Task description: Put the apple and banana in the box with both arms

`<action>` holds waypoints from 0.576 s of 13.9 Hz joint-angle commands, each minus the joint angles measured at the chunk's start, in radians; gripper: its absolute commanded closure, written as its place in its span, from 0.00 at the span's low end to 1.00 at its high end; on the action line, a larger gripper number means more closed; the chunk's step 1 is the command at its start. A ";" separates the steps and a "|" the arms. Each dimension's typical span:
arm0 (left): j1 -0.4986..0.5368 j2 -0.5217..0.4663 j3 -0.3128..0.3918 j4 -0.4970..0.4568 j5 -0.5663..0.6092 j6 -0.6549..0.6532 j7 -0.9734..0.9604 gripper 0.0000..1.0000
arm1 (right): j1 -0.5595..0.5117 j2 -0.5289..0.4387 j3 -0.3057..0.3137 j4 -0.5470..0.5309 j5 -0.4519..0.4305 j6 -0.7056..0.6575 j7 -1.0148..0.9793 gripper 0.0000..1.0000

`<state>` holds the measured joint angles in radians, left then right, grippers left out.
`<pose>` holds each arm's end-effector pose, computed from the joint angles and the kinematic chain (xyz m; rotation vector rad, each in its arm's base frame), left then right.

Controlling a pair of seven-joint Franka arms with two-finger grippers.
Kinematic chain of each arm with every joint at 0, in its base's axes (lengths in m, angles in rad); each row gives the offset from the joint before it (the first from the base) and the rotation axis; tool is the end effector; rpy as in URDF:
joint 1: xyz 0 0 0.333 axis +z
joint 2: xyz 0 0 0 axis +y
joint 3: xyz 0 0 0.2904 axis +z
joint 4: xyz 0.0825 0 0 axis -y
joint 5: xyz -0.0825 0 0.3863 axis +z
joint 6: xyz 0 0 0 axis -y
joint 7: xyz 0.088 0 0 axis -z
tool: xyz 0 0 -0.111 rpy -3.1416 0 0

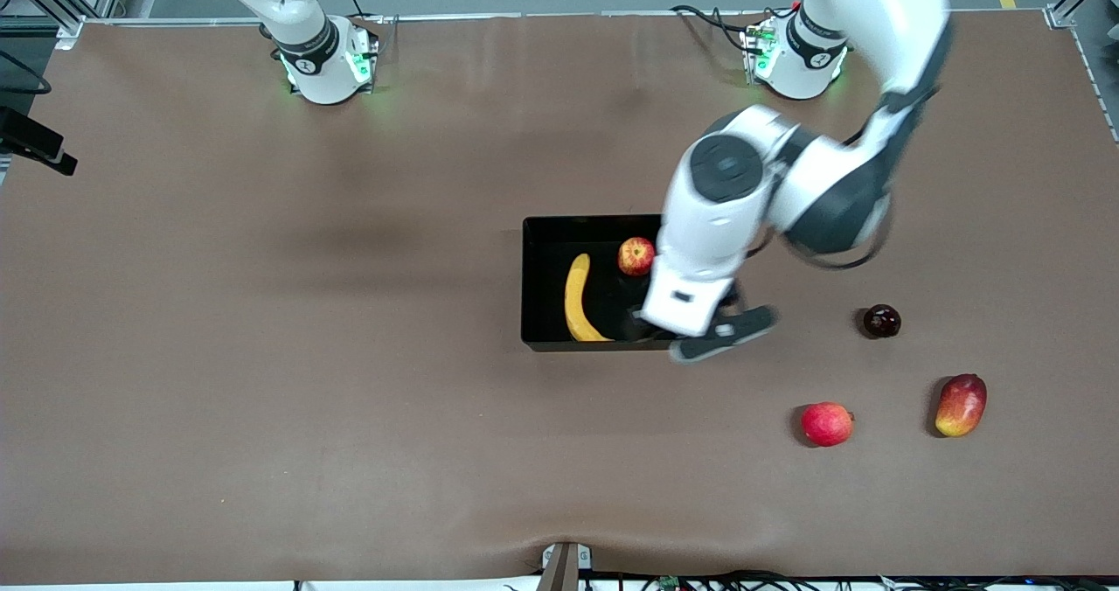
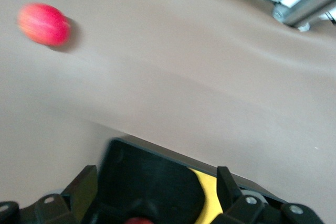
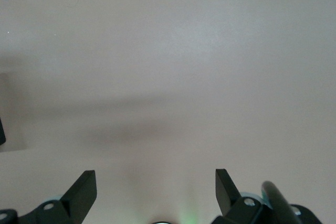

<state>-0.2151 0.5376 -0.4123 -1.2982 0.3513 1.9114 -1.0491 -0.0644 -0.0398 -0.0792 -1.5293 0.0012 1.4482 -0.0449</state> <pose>0.6203 -0.3438 0.4380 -3.0680 -0.6034 -0.2798 0.5270 -0.0770 0.6254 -3.1289 0.1541 0.0640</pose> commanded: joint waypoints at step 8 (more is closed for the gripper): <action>0.287 -0.269 -0.003 -0.044 -0.112 -0.282 0.501 0.00 | -0.014 -0.009 0.012 0.003 0.016 -0.002 -0.001 0.00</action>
<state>0.0332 0.3200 -0.4119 -1.3017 0.2725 1.6589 -0.6282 -0.0657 -0.0398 -0.0772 -1.5290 0.0025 1.4482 -0.0449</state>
